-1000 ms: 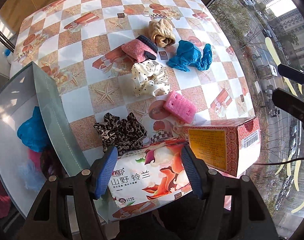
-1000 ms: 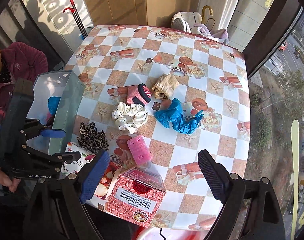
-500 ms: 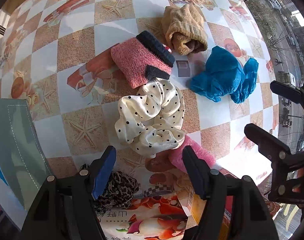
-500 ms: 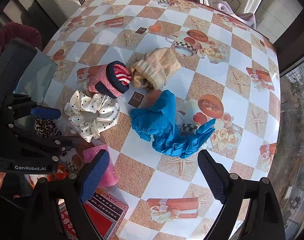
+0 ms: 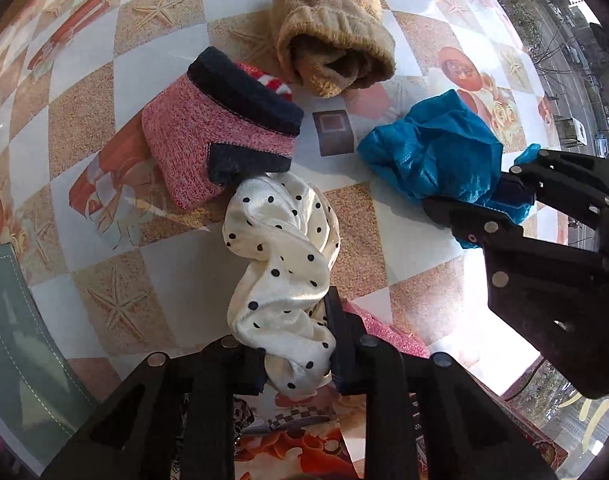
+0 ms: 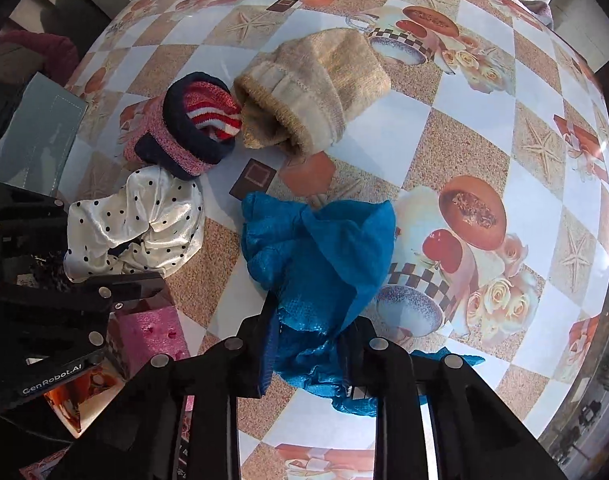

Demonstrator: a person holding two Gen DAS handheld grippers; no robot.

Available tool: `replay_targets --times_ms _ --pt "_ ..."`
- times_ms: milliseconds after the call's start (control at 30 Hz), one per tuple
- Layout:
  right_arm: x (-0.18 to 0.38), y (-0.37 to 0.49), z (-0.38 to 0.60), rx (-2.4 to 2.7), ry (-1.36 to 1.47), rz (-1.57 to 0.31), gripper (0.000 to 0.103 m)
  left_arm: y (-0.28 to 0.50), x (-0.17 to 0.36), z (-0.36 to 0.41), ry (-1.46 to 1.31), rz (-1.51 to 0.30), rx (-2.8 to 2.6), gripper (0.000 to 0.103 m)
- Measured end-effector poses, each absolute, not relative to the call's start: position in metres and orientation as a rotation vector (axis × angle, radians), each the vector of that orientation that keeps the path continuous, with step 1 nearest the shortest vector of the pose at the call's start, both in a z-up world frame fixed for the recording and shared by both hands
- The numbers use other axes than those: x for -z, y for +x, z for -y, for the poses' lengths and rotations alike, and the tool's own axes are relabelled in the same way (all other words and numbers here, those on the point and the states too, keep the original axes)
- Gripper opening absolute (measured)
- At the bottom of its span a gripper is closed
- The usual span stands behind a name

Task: Organize soft objects
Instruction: 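Grasp the white polka-dot scrunchie with the left tool while the right tool grasps the blue glove, then carry the polka-dot scrunchie and blue glove toward the white box with both tools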

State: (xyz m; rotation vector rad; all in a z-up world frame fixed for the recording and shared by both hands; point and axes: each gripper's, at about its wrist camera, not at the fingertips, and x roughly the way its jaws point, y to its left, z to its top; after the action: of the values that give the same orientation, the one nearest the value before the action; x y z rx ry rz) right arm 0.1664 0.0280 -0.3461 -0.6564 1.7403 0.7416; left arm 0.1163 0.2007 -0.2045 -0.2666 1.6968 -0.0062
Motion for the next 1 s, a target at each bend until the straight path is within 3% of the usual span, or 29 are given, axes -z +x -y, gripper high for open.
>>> replay_targets --times_ms 400,733,1000 --pt "0.281 0.173 0.014 -0.651 -0.506 -1.655 0.020 0.096 0.159 -0.205 -0.300 -1.614 0.034 0.019" --pt "0.196 0.157 0.064 -0.425 -0.407 -1.590 0.020 0.114 0.055 -0.130 -0.084 -1.427 0.241 0.019" --pt "0.128 0.088 0.099 -0.269 -0.322 -1.586 0.020 0.044 0.014 -0.078 0.088 -1.393 0.370 0.019"
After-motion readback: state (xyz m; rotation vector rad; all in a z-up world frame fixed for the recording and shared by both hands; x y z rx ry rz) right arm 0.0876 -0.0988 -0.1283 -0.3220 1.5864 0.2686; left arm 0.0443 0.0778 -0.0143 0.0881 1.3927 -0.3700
